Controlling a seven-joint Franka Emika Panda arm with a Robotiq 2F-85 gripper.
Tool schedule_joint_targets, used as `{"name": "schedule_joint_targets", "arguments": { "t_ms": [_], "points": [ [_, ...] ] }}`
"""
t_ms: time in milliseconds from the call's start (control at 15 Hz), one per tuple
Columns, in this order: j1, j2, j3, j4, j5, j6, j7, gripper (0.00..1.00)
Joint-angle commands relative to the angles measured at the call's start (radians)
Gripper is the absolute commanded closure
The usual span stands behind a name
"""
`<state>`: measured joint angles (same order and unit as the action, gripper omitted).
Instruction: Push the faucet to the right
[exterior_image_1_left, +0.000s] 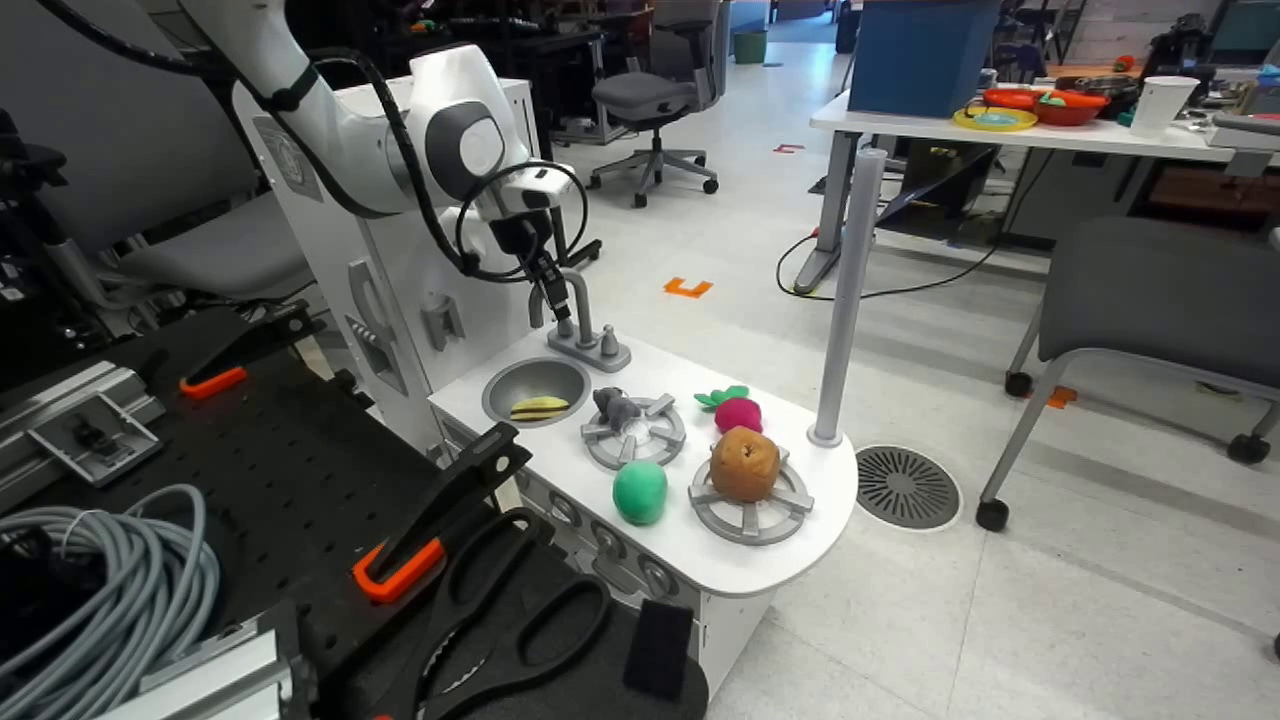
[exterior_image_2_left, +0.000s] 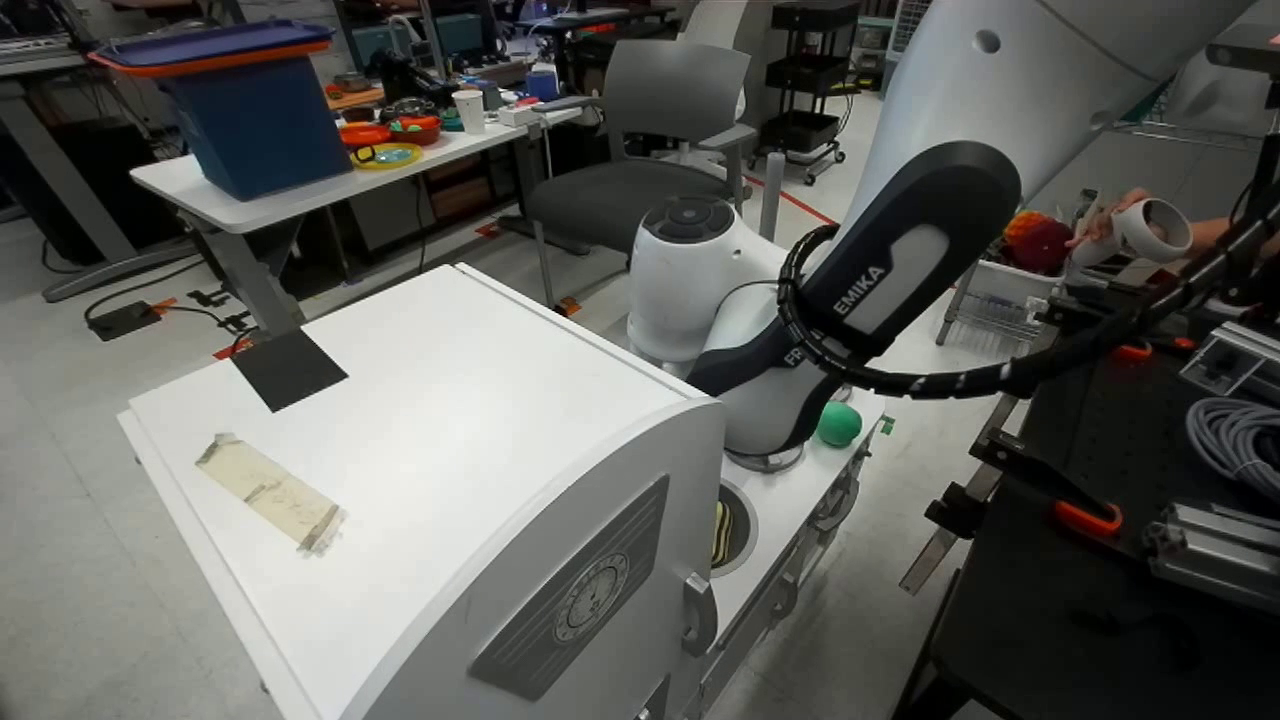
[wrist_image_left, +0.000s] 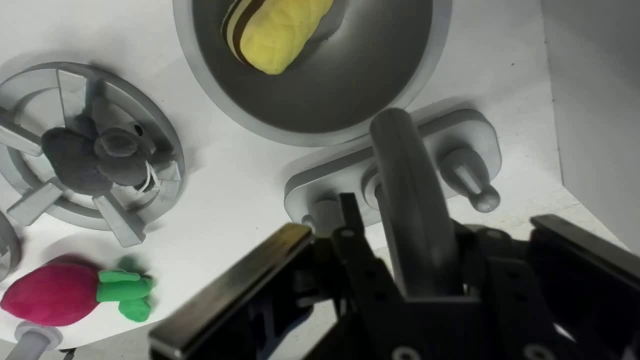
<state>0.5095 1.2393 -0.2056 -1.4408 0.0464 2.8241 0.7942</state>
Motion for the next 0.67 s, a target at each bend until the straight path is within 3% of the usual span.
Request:
{"name": "schedule_joint_targets", "arguments": {
  "t_ms": [0, 267, 533, 600],
  "points": [
    [-0.012, -0.011, -0.013, -0.019, -0.013, -0.05, -0.012, 1.0],
    [-0.079, -0.095, 0.015, -0.105, -0.042, -0.19, -0.129, 1.0],
    [-0.109, -0.09, -0.033, -0.076, -0.059, -0.239, -0.18, 1.0],
    [-0.112, -0.084, -0.044, -0.065, -0.063, -0.245, -0.184, 0.75]
  ]
}}
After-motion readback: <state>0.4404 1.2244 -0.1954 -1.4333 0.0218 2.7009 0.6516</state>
